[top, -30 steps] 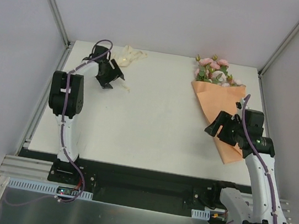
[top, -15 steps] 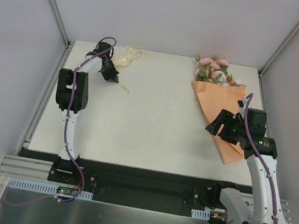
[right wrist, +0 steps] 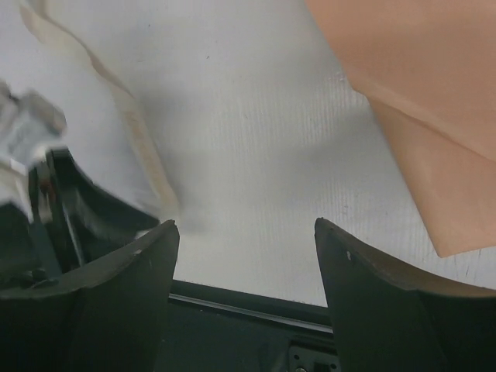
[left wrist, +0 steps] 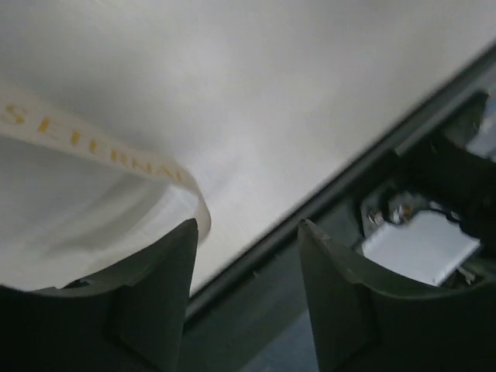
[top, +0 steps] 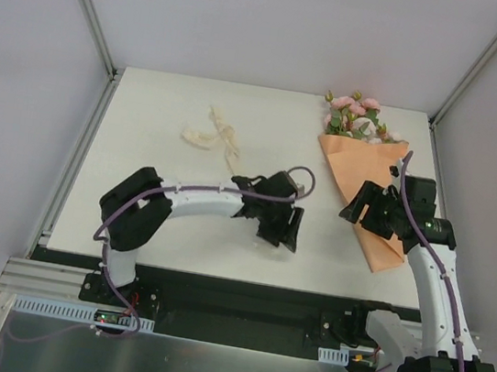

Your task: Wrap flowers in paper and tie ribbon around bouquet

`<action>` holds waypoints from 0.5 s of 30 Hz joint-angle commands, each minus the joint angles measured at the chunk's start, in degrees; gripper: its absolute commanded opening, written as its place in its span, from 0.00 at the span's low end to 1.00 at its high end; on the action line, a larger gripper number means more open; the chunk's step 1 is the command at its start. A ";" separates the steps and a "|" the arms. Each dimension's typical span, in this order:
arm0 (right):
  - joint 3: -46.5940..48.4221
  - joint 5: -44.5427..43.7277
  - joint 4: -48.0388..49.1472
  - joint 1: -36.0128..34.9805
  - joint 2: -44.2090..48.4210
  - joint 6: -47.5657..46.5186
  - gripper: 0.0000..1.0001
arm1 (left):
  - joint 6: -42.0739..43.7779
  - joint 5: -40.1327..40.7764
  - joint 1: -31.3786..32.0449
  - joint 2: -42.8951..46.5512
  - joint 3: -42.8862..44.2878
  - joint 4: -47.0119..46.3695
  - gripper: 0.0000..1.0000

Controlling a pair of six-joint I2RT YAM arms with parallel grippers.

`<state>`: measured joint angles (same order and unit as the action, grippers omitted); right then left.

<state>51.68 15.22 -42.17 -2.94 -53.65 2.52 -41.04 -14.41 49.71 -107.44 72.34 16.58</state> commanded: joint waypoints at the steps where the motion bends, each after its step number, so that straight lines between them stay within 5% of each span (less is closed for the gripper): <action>1: 0.09 -0.20 1.48 -0.40 -2.07 -0.33 0.74 | 0.16 -5.70 -0.99 8.46 -3.69 -0.85 0.68; 5: -2.63 3.57 4.99 -2.41 -2.77 -0.68 0.75 | 0.60 -10.63 -11.09 16.01 -9.22 -2.78 0.79; 10: -3.00 7.62 9.65 -8.56 -9.09 -2.17 0.76 | -2.20 -14.41 -22.45 17.97 -11.95 -2.87 0.79; 15: -0.18 -1.32 10.53 -19.90 -20.16 -4.28 0.78 | -4.32 -11.52 -32.12 15.69 -11.18 -3.22 0.81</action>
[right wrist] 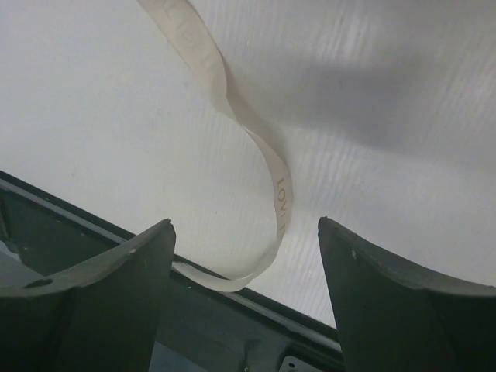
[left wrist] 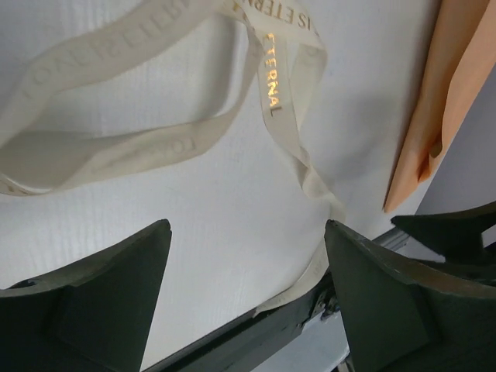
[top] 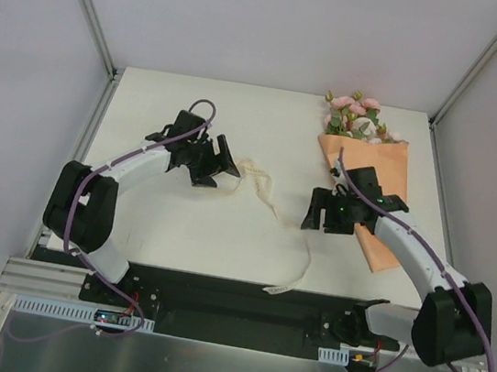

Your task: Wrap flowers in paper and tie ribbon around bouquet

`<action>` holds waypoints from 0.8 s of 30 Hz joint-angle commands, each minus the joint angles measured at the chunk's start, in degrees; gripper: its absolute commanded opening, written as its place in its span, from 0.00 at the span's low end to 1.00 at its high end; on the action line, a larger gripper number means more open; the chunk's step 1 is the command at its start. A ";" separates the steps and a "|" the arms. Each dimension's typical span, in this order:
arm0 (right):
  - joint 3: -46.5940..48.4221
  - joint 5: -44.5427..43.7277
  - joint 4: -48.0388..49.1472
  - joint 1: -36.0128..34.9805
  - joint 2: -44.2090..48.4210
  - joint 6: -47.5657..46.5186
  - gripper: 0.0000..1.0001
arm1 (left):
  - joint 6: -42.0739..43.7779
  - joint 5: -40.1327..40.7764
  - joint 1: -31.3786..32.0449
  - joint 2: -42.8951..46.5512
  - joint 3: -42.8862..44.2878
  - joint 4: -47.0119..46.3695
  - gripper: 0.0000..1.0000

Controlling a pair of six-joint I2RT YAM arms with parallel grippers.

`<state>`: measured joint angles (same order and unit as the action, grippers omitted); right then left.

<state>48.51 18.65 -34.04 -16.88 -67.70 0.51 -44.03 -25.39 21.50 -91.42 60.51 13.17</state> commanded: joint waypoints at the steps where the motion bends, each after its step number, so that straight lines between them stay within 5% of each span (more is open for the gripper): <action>1: 4.65 -8.25 2.05 -7.10 -7.87 -2.45 0.78 | 0.16 -0.54 -4.70 -2.26 1.70 0.28 0.81; 7: 9.58 -21.52 -1.82 -14.31 -20.71 -2.89 0.77 | 13.78 -2.12 -5.50 -14.03 17.08 13.16 0.79; 11: 8.45 -20.51 -0.59 -14.67 -23.00 -2.45 0.74 | 18.98 3.58 -5.50 -15.55 18.60 17.50 0.77; 17: 5.28 -19.36 2.22 -16.25 -25.55 -0.78 0.50 | 15.83 5.26 -6.20 -12.56 15.43 14.26 0.77; 24: 3.43 -20.68 4.07 -16.69 -23.62 1.86 0.22 | 4.14 8.76 -10.68 -20.37 20.61 14.08 0.68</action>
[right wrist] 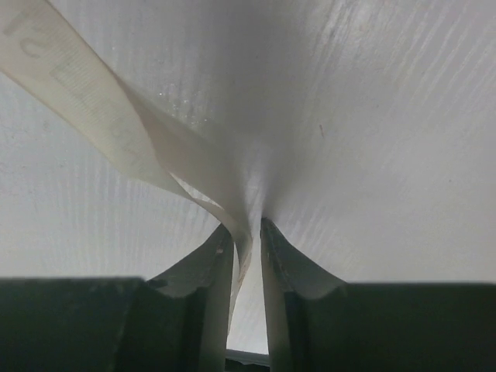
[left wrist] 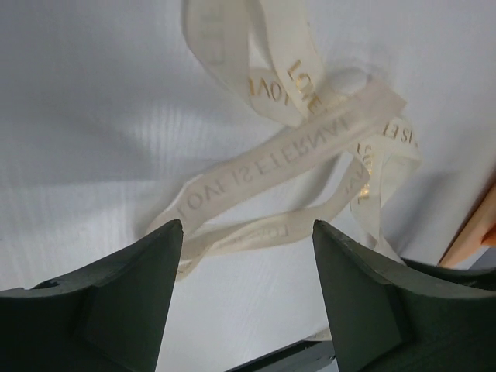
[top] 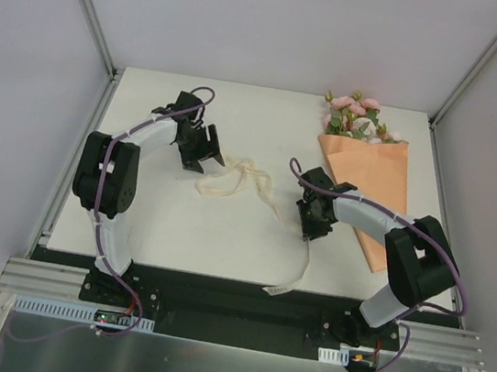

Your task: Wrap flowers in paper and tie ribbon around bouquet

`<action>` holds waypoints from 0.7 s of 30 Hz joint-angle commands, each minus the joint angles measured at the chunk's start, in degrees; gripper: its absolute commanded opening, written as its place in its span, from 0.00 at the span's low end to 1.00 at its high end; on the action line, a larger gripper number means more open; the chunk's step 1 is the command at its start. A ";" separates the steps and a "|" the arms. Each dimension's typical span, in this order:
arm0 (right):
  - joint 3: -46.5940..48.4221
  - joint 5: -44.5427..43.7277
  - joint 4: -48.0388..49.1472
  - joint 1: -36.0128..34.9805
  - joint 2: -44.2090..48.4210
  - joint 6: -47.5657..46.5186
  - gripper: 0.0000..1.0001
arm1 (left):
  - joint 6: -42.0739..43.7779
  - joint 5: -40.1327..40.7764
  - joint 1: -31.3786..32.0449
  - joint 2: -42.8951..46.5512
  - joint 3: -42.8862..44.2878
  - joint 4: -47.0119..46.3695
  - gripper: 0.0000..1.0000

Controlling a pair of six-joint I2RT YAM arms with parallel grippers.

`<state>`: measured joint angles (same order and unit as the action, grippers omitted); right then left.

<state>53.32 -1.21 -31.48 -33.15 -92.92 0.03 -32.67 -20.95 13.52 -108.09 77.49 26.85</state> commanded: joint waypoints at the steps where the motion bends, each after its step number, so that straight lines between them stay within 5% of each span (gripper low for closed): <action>1: -1.64 -0.63 1.95 -0.34 1.95 2.43 0.21 | -8.19 5.38 -2.71 -4.31 4.33 0.39 0.68; 8: -2.43 2.18 3.62 -0.34 2.84 4.10 0.01 | -7.32 5.30 -2.44 -12.22 13.02 0.22 0.67; 11: -2.34 1.56 2.92 -0.34 3.98 4.45 0.01 | -6.45 5.48 -2.27 -15.21 15.74 0.22 0.62; 12: -1.82 1.56 2.57 -0.34 4.76 4.45 0.01 | -6.19 5.22 -2.36 -16.44 16.37 0.22 0.57; 17: -0.41 -4.66 -0.85 -0.25 9.07 5.93 0.01 | -4.60 3.98 -2.62 -16.28 17.78 0.13 0.01; 21: 1.08 -9.59 -3.67 0.45 14.69 7.61 0.01 | -1.88 7.85 -4.37 -5.77 15.77 0.31 0.00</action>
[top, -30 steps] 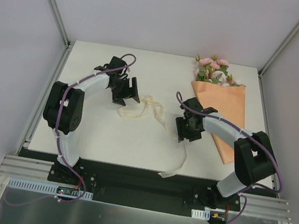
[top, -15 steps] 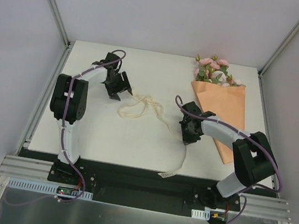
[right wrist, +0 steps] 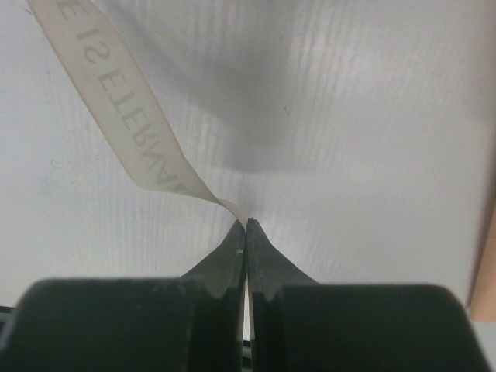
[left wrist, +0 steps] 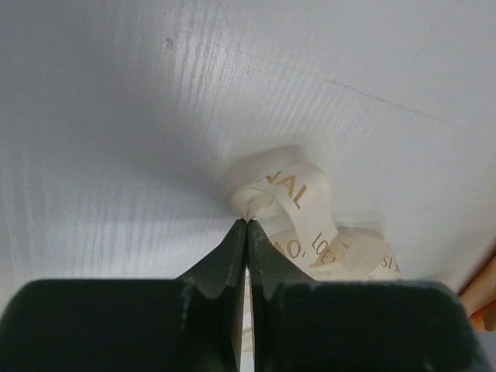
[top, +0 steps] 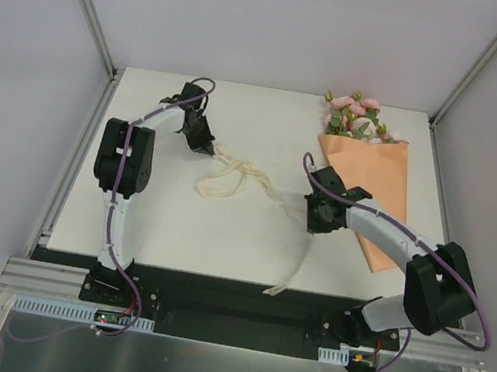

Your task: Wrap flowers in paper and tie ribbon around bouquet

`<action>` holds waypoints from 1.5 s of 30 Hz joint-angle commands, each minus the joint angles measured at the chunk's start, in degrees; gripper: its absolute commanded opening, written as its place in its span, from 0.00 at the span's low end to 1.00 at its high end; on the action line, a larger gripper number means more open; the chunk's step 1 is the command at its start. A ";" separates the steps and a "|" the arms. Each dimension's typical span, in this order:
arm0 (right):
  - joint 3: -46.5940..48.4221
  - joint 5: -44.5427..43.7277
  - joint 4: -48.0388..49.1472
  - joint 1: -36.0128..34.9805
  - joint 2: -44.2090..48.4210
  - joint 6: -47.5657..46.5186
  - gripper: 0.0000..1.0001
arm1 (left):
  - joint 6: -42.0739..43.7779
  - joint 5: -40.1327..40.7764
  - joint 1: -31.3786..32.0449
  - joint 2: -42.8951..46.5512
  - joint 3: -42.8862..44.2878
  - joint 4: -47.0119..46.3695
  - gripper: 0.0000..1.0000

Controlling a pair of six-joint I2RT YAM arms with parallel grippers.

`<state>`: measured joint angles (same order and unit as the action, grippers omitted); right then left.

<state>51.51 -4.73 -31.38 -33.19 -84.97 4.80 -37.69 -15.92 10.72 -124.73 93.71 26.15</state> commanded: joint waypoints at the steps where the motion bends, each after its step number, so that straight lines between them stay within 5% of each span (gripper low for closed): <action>1: 3.68 -9.21 -5.52 1.02 8.14 3.37 0.01 | 3.76 3.26 -2.19 13.52 -1.07 1.18 0.00; 9: 7.81 -17.76 -13.35 11.47 24.47 5.57 0.01 | 7.72 11.09 -11.57 44.35 -8.63 6.10 0.00; 18: 10.72 -19.61 -21.71 18.07 33.99 4.52 0.01 | 8.25 18.89 -25.83 62.58 -13.55 10.58 0.00; 26: 5.81 -13.38 -20.48 18.60 31.81 3.29 0.01 | -0.53 4.24 -30.32 58.20 -23.74 10.32 0.00; 36: 3.86 -3.81 -13.02 28.08 22.40 4.96 0.01 | -1.42 10.56 -33.30 51.87 -24.45 10.15 0.00; 45: 4.04 -2.48 -11.08 30.99 14.48 3.90 0.01 | -0.28 10.38 -38.84 50.02 -23.49 9.71 0.10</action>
<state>54.63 -8.73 -44.07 -3.46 -69.71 8.88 -38.17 -6.90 -26.72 -74.19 68.12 36.34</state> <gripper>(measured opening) 0.015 0.087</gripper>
